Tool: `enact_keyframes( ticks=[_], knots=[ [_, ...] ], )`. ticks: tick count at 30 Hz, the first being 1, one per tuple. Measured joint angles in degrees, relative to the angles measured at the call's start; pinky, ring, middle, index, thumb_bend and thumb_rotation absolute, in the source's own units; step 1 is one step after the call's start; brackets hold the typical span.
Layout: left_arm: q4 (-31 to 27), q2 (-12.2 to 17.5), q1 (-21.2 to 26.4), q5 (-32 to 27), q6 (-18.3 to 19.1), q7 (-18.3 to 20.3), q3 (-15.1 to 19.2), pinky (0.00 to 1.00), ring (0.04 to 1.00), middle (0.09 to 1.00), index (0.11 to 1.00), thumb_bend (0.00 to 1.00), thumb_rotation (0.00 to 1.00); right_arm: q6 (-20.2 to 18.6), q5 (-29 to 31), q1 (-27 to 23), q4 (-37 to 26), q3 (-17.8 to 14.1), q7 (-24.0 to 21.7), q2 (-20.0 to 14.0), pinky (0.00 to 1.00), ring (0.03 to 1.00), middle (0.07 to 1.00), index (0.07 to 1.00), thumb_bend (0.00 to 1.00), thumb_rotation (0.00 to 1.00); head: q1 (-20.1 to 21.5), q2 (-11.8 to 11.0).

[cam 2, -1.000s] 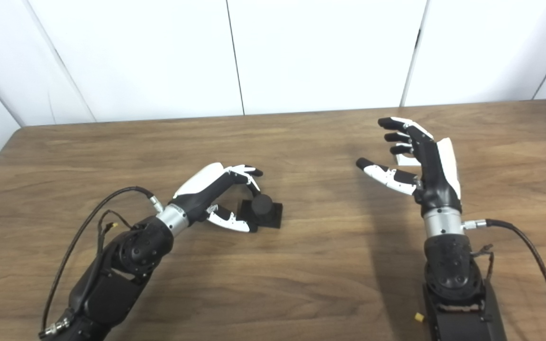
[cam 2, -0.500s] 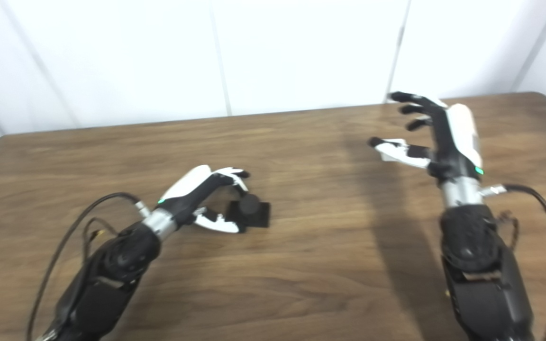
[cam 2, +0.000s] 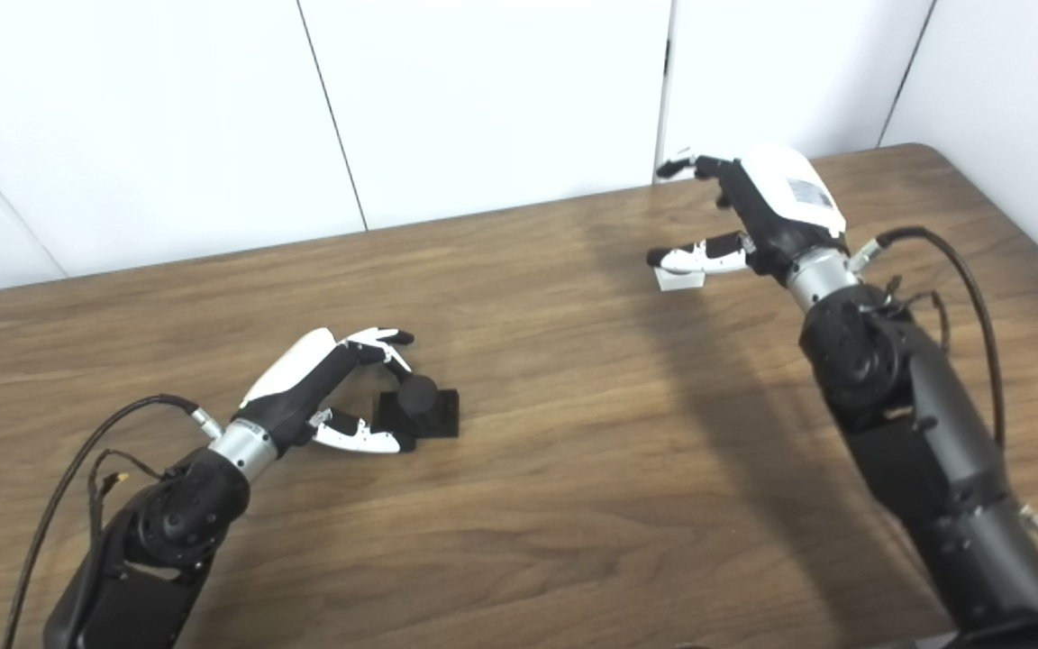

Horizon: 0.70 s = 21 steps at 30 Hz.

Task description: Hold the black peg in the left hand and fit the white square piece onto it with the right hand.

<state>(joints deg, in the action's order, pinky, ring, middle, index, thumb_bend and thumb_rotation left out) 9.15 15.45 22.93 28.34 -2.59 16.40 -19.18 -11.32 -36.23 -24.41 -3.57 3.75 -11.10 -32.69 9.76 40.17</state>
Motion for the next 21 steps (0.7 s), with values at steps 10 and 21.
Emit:
enact_keyframes(
  ticks=[10, 21],
  knots=[
    [-0.1, 0.1, 0.0, 0.0, -0.3, 0.3, 0.2, 0.90, 0.947, 0.888, 0.491, 0.52, 0.08, -0.1, -0.9, -5.8, 8.6, 4.5, -6.0, -2.8, 0.72, 0.866, 0.871, 0.769, 0.76, 0.33, -0.3, 0.1],
    [-0.1, 0.2, -0.2, -0.5, -0.4, 0.4, 0.4, 0.91, 0.946, 0.892, 0.491, 0.52, 0.08, 1.8, -1.6, -12.5, 16.6, 9.6, -11.4, -6.1, 0.92, 0.939, 0.914, 0.813, 0.78, 0.37, -0.6, 0.2]
  ],
)
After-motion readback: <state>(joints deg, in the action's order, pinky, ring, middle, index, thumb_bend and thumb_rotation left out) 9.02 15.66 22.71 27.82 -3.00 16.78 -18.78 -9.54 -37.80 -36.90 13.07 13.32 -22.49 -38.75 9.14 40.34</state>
